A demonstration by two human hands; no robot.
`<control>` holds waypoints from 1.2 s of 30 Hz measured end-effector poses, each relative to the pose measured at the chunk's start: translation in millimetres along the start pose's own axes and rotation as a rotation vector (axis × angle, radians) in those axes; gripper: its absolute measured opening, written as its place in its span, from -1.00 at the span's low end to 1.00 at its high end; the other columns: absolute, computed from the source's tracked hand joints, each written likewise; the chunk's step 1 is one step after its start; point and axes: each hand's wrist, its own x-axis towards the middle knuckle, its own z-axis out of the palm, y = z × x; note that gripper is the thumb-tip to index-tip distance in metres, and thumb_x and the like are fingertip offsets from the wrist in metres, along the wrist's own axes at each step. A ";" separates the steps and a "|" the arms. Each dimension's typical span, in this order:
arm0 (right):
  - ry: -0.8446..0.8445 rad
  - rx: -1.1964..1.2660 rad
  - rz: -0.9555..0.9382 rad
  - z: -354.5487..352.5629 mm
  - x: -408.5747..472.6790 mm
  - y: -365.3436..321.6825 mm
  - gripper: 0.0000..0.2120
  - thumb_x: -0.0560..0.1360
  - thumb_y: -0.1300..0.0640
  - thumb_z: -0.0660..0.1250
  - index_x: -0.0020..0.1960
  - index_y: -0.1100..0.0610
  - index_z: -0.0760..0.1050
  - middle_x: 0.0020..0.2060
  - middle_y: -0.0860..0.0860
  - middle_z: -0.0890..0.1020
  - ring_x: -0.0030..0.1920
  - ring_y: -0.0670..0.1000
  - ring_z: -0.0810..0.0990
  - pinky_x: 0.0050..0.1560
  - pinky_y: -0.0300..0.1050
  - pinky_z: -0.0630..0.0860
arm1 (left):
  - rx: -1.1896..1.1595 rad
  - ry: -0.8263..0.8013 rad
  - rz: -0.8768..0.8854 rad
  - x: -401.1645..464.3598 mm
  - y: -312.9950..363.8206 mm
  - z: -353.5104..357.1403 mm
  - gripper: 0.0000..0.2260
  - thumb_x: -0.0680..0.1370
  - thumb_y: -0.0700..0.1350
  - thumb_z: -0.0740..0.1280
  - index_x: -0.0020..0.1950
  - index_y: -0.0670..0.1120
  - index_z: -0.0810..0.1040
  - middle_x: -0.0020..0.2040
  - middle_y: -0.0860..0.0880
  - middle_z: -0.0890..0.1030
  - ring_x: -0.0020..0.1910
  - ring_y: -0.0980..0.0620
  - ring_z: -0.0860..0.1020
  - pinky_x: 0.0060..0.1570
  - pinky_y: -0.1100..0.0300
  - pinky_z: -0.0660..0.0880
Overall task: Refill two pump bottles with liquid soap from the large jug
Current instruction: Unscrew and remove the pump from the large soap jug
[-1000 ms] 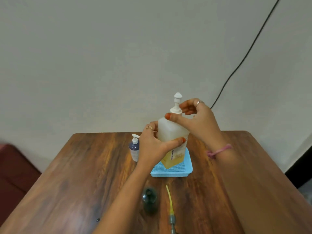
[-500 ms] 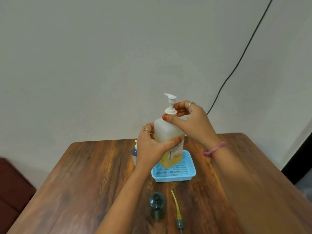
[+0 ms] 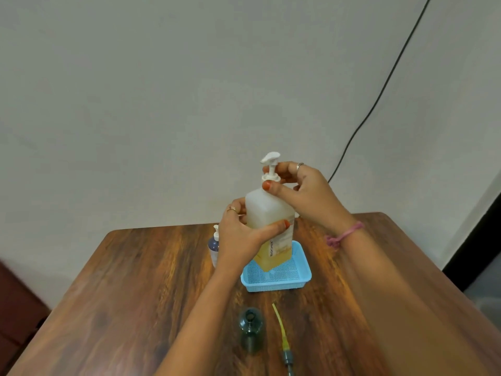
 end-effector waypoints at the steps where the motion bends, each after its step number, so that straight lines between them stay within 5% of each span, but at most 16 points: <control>1: -0.059 0.072 0.002 -3.5 -0.2 1.4 -0.76 0.50 0.12 0.39 0.17 0.06 0.57 0.04 -0.07 0.66 0.08 -0.18 0.59 0.07 -0.26 0.51 | -0.009 0.000 -0.007 0.1 0.0 -0.8 -0.28 0.05 0.25 0.56 0.14 0.08 0.46 0.07 0.06 0.60 -0.01 0.08 0.63 -0.07 0.01 0.64; 3: -0.130 0.227 0.043 -8.4 -1.4 1.2 -0.71 0.53 0.17 0.35 0.25 0.08 0.51 0.15 0.00 0.63 0.20 -0.08 0.57 0.23 -0.12 0.50 | -0.010 0.002 -0.010 0.7 -0.2 -2.5 -0.28 0.05 0.24 0.57 0.14 0.07 0.47 0.07 0.07 0.61 -0.01 0.09 0.63 -0.06 0.01 0.64; 5: -0.101 0.161 0.039 -9.0 -1.3 0.9 -0.64 0.48 0.09 0.40 0.26 0.01 0.46 0.17 -0.07 0.59 0.21 -0.14 0.54 0.26 -0.21 0.45 | 0.010 0.008 0.003 0.9 -0.3 -4.1 -0.27 0.05 0.25 0.56 0.14 0.07 0.47 0.07 0.08 0.60 -0.01 0.09 0.62 -0.06 0.01 0.64; 7: 0.027 -0.005 -0.001 -3.2 -3.7 -1.1 -0.56 0.36 -0.01 0.51 0.18 0.00 0.46 0.06 -0.15 0.57 0.09 -0.23 0.53 0.07 -0.48 0.42 | 0.035 0.000 0.018 0.6 -0.1 -4.3 -0.28 0.06 0.26 0.56 0.14 0.08 0.46 0.07 0.08 0.59 0.00 0.09 0.61 -0.06 0.01 0.64; 11: 0.167 -0.047 -0.028 8.6 -4.2 0.9 -0.66 0.37 0.00 0.51 0.08 0.06 0.52 -0.07 -0.16 0.59 -0.06 -0.25 0.53 -0.13 -0.57 0.36 | 0.003 -0.019 -0.002 0.6 0.9 -4.1 -0.32 0.09 0.19 0.60 0.13 0.09 0.45 0.07 0.07 0.60 -0.02 0.10 0.63 -0.07 0.02 0.65; 14: -0.020 0.111 -0.005 4.6 -3.1 3.6 -0.75 0.53 0.11 0.35 0.21 0.05 0.52 0.08 -0.06 0.63 0.06 -0.17 0.59 0.05 -0.38 0.48 | -0.036 -0.025 -0.024 2.2 1.4 -6.9 -0.36 0.14 0.07 0.64 0.14 0.08 0.46 0.05 0.07 0.61 -0.03 0.10 0.64 -0.07 0.02 0.65; 17: -0.029 0.280 0.014 1.5 -5.5 5.1 -0.75 0.58 0.10 0.26 0.24 -0.01 0.48 0.15 -0.07 0.61 0.13 -0.18 0.58 0.06 -0.31 0.52 | -0.045 -0.028 -0.031 3.6 1.5 -9.8 -0.32 0.11 0.10 0.64 0.16 0.06 0.47 0.05 0.07 0.62 -0.02 0.09 0.64 -0.06 0.02 0.65; 22: 0.178 -0.106 -0.053 12.5 -4.9 1.1 -0.57 0.36 -0.06 0.50 0.17 0.00 0.48 0.01 -0.16 0.59 0.00 -0.23 0.54 -0.02 -0.45 0.42 | -0.015 -0.072 -0.009 1.8 4.4 -7.6 -0.40 0.21 -0.01 0.65 0.16 0.05 0.46 0.06 0.06 0.61 -0.04 0.11 0.64 -0.07 0.07 0.65; 25: 0.034 0.099 0.014 11.1 -2.2 -0.7 -0.69 0.50 0.16 0.37 0.23 0.03 0.50 0.08 -0.10 0.63 0.08 -0.17 0.57 0.04 -0.31 0.44 | -0.064 -0.081 -0.028 2.0 5.2 -7.8 -0.40 0.22 -0.07 0.65 0.16 0.02 0.46 0.06 0.03 0.62 -0.04 0.09 0.65 -0.08 0.08 0.65; 27: -0.114 0.320 0.099 4.3 -1.2 -2.3 -0.60 0.53 0.25 0.28 0.35 0.05 0.41 0.19 -0.03 0.61 0.18 -0.10 0.56 0.15 -0.20 0.49 | -0.066 -0.088 -0.029 2.2 5.1 -8.1 -0.39 0.22 -0.06 0.65 0.17 0.04 0.45 0.06 0.04 0.61 -0.02 0.09 0.64 -0.07 0.09 0.65; 29: -0.146 0.188 0.089 -0.3 0.7 -4.2 -0.52 0.51 0.16 0.32 0.40 -0.02 0.33 0.27 -0.06 0.53 0.26 -0.11 0.49 0.27 -0.11 0.44 | -0.048 -0.093 -0.022 2.3 4.9 -7.7 -0.39 0.21 -0.04 0.65 0.17 0.05 0.44 0.07 0.06 0.60 0.00 0.09 0.63 -0.06 0.09 0.64; 33: 0.096 -0.086 0.046 5.2 0.5 -4.6 -0.48 0.36 -0.07 0.50 0.25 -0.04 0.39 -0.03 -0.15 0.54 0.05 -0.14 0.54 0.10 -0.19 0.46 | -0.036 -0.104 -0.012 3.3 3.6 -6.1 -0.36 0.21 -0.01 0.65 0.20 0.04 0.43 0.11 0.04 0.59 0.01 0.10 0.62 -0.05 0.10 0.64; 36: 0.075 0.069 0.101 2.4 0.7 -4.1 -0.59 0.41 0.14 0.44 0.23 0.01 0.45 -0.10 -0.12 0.62 -0.05 -0.07 0.61 0.02 -0.14 0.53 | -0.038 -0.114 -0.021 3.1 1.2 -3.2 -0.32 0.16 0.04 0.66 0.18 0.08 0.43 0.11 0.03 0.59 0.02 0.06 0.62 -0.05 0.04 0.65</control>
